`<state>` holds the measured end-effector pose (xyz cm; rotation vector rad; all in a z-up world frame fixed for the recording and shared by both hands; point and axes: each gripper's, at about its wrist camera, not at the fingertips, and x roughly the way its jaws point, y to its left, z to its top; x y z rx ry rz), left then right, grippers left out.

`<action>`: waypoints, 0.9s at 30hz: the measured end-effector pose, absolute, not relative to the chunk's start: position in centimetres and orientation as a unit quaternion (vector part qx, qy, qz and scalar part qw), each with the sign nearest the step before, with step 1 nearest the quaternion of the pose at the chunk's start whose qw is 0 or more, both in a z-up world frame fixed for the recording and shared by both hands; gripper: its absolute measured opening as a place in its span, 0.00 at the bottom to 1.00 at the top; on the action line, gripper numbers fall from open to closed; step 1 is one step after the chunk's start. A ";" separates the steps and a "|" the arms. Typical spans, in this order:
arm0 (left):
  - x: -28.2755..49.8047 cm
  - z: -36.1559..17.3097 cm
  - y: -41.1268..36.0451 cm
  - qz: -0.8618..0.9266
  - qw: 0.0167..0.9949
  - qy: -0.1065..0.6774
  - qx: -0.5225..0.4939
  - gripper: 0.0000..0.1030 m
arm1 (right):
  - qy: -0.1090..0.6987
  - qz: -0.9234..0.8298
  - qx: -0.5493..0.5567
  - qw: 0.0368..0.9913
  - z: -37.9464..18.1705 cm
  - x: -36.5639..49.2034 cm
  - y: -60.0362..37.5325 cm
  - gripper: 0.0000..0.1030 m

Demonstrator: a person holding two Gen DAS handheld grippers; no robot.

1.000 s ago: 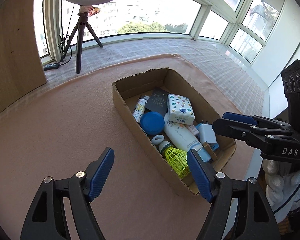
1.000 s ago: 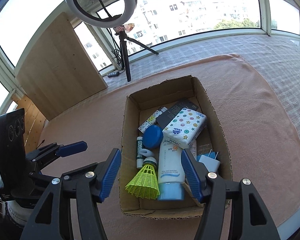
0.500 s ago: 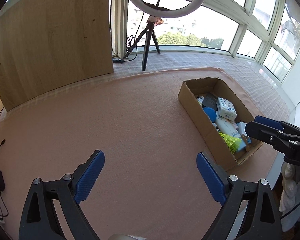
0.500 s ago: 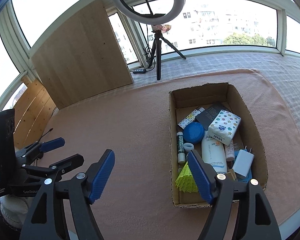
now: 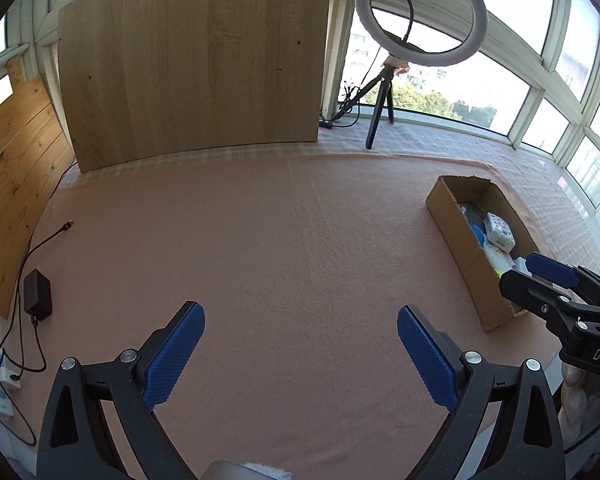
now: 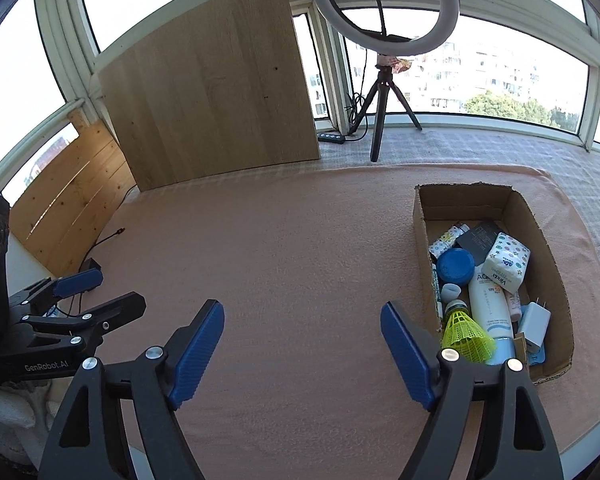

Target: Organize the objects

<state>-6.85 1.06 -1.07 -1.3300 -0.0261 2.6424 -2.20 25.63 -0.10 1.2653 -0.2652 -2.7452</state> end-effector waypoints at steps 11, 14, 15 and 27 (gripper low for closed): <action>-3.8 -1.7 -3.0 0.888 0.065 -0.021 -0.454 0.96 | -0.041 -0.910 0.409 0.052 0.2 -0.8 21.3 0.76; -3.4 -1.7 -3.6 0.888 0.062 -0.021 -0.454 0.96 | -0.037 -0.912 0.405 0.053 0.6 -0.7 20.6 0.76; -3.3 -1.7 -3.8 0.889 0.062 -0.022 -0.454 0.96 | -0.037 -0.912 0.404 0.054 0.6 -0.7 20.4 0.77; -2.9 -1.7 -5.1 0.888 0.058 -0.020 -0.457 0.96 | -0.040 -0.911 0.406 0.052 0.3 -0.5 19.1 0.78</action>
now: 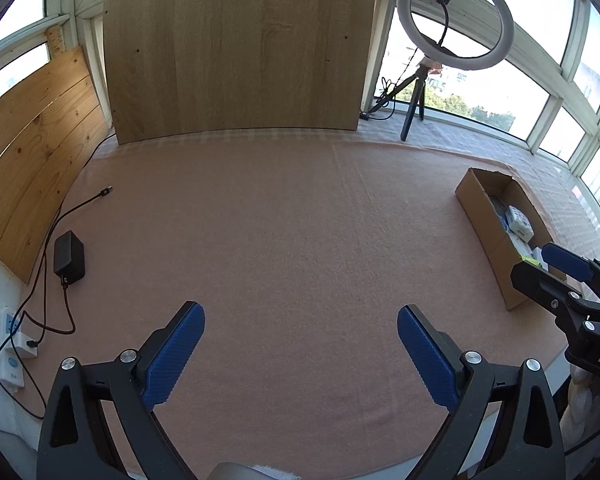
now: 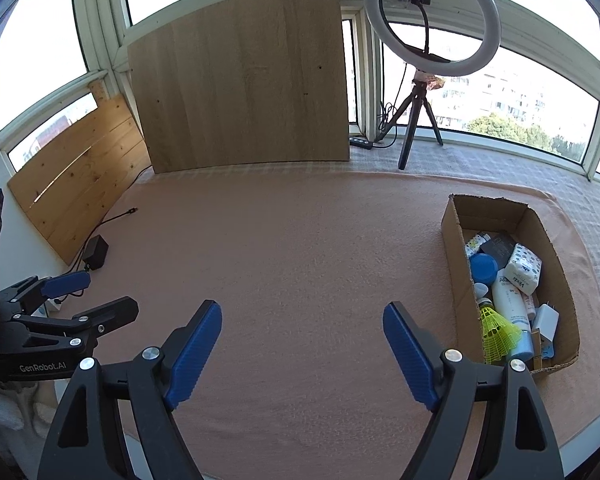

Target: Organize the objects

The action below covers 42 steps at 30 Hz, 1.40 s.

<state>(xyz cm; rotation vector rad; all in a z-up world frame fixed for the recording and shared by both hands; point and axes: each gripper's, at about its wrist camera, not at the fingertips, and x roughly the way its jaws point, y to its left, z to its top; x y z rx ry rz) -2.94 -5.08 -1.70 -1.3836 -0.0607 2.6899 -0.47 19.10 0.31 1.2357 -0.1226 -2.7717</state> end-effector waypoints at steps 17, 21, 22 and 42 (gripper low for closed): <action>-2.9 -2.2 -6.3 0.885 0.055 -0.026 -0.461 0.96 | -0.040 -0.908 0.414 0.054 -0.2 -0.5 17.7 0.78; -3.0 -2.3 -6.2 0.885 0.057 -0.024 -0.461 0.96 | -0.042 -0.907 0.416 0.054 -0.3 -0.6 17.8 0.78; -3.1 -2.3 -6.1 0.885 0.058 -0.024 -0.462 0.96 | -0.043 -0.906 0.417 0.054 -0.4 -0.6 17.9 0.78; -3.5 -2.7 -5.8 0.884 0.054 -0.026 -0.464 0.96 | -0.046 -0.904 0.422 0.053 -0.9 -0.9 18.1 0.78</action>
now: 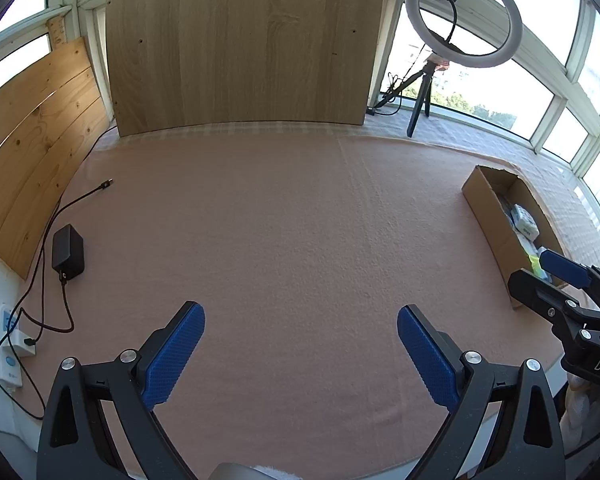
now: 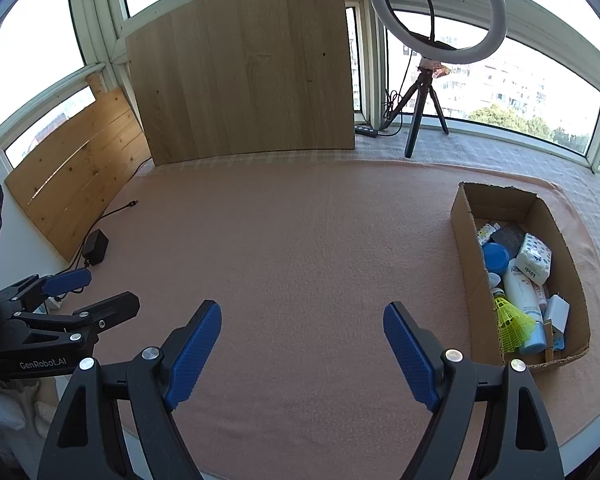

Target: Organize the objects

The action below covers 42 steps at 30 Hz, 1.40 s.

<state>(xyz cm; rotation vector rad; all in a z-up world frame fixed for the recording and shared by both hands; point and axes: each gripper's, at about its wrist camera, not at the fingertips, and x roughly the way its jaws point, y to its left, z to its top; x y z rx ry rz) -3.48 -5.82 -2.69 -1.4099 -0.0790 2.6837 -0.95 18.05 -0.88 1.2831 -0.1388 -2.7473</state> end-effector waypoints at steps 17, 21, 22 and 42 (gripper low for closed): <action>-3.6 -2.8 -5.6 0.883 0.054 -0.027 -0.465 0.96 | -0.047 -0.901 0.428 0.054 -1.3 -1.4 18.0 0.78; -3.7 -2.9 -5.5 0.883 0.054 -0.027 -0.466 0.96 | -0.047 -0.900 0.430 0.055 -1.5 -1.5 18.1 0.78; -3.8 -2.9 -5.5 0.882 0.053 -0.027 -0.467 0.96 | -0.047 -0.900 0.430 0.055 -1.5 -1.5 18.1 0.78; -3.8 -3.0 -5.1 0.882 0.053 -0.025 -0.468 0.96 | -0.051 -0.897 0.435 0.055 -1.9 -1.7 18.4 0.78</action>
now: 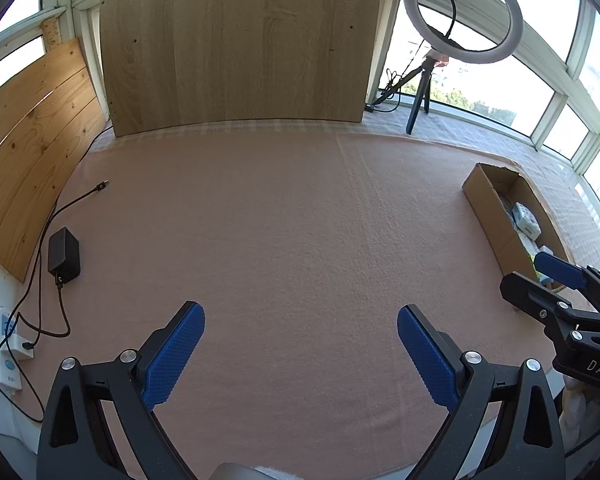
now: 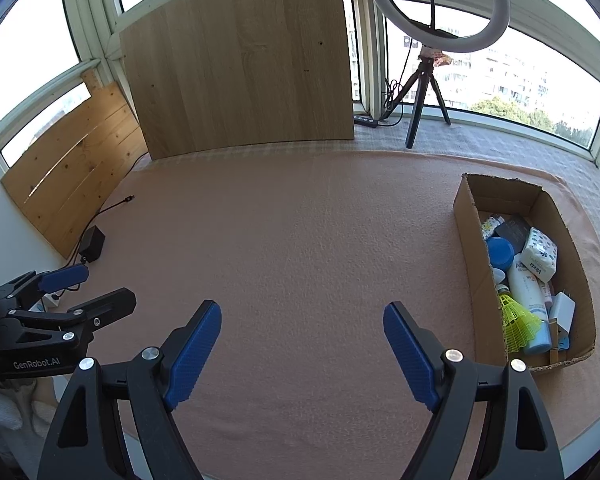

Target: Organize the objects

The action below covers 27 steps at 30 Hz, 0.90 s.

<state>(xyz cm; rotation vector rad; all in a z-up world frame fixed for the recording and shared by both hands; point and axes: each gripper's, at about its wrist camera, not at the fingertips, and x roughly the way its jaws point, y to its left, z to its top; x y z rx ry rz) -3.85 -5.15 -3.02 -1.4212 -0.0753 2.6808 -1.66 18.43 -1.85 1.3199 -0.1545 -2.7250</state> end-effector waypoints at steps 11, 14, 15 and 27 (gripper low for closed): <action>-3.9 -3.0 -5.2 0.882 0.054 -0.024 -0.468 0.96 | -0.050 -0.897 0.435 0.056 -1.8 -1.7 18.4 0.78; -3.9 -3.0 -5.2 0.882 0.054 -0.024 -0.468 0.96 | -0.049 -0.897 0.435 0.056 -1.8 -1.7 18.3 0.78; -3.9 -3.0 -5.2 0.882 0.054 -0.024 -0.468 0.96 | -0.049 -0.897 0.435 0.056 -1.8 -1.7 18.3 0.78; -3.9 -3.0 -5.3 0.882 0.054 -0.023 -0.468 0.96 | -0.051 -0.897 0.436 0.057 -1.9 -1.6 18.2 0.78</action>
